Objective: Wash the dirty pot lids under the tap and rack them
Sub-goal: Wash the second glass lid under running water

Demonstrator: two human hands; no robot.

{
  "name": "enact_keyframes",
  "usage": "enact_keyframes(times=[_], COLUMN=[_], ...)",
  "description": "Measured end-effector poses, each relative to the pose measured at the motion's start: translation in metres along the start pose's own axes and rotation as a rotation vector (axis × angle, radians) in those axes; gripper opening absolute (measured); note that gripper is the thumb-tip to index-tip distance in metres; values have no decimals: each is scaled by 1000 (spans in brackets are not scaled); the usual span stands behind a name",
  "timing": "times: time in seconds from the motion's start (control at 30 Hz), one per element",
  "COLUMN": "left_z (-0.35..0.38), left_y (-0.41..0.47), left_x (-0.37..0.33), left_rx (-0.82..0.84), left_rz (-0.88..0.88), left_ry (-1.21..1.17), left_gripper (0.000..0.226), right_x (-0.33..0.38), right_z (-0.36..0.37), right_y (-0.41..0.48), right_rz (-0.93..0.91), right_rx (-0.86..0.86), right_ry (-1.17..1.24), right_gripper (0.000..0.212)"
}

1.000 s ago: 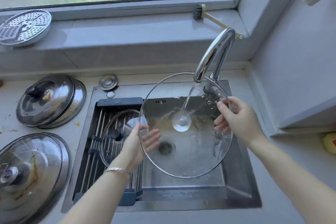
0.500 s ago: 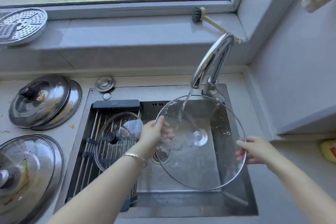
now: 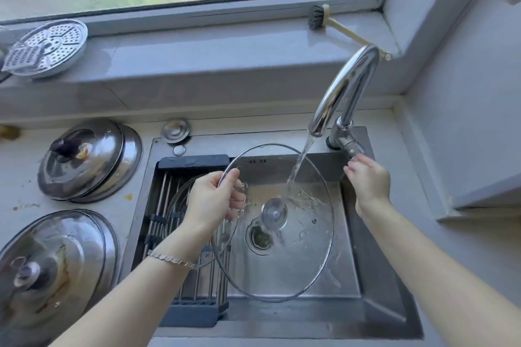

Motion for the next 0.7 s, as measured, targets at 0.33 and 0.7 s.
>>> enact_keyframes(times=[0.33,0.7], left_z=[-1,46], left_y=[-12,-41], left_x=[13,13], left_rx=[-13,119], left_rz=[-66,-276], left_ry=[-55,-194], left_gripper=[28,16], right_x=[3,-12], right_z=[17,92], right_y=[-3,-166], right_rz=[55,-466], right_rx=[128,850], right_ry=[1,-1479], right_gripper=[38,51])
Point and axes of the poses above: each hand's wrist, its own y-axis towards the middle knuckle, its own z-axis out of the palm, x = y × z, the point moved 10 cm from there along y, towards the middle knuckle, and after that the axes turned 8 degrees about x, right-handed, at the moved point
